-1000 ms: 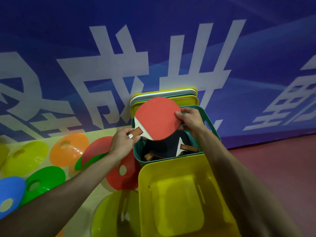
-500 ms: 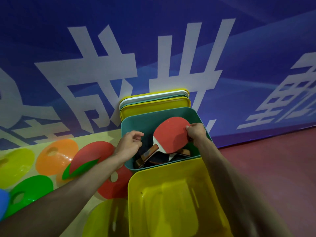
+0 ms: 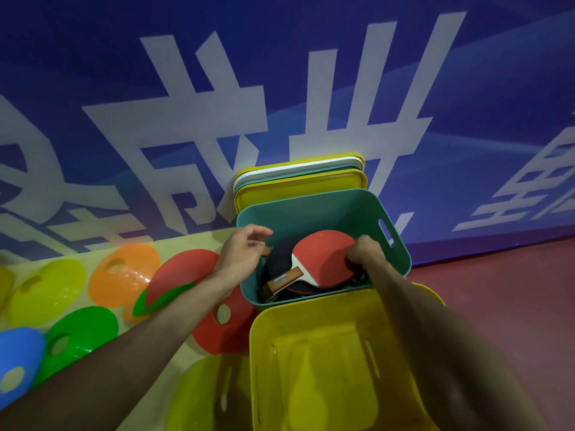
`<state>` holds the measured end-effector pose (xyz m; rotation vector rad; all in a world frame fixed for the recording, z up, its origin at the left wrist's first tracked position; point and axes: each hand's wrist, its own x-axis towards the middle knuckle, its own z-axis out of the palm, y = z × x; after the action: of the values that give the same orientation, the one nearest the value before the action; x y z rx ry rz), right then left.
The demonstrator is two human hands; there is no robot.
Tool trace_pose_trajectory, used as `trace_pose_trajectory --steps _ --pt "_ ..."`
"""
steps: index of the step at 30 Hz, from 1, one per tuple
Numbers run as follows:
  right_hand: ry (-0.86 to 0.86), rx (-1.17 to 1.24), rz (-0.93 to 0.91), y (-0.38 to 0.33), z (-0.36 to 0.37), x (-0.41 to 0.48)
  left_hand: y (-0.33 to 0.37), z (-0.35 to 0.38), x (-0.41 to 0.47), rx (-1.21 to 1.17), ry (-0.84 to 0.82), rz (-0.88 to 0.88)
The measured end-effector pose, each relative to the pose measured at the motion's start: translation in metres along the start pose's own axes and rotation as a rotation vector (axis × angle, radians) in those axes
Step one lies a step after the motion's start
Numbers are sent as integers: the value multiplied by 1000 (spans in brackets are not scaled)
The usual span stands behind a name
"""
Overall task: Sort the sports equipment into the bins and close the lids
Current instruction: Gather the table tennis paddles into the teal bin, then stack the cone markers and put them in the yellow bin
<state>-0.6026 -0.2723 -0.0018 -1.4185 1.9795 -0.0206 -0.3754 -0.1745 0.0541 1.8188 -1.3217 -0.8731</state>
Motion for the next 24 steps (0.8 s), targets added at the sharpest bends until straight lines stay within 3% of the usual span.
trace_pose_trajectory --steps 5,17,24 --pt "138 -45 -114 -24 -3 -19 -5 -19 -9 -23 10 24" --pt "355 76 -678 -142 34 -102 -46 -114 -38 -166 112 -9" --pt "294 -37 -848 -180 97 -164 -100 -158 -64 -259 117 -104"
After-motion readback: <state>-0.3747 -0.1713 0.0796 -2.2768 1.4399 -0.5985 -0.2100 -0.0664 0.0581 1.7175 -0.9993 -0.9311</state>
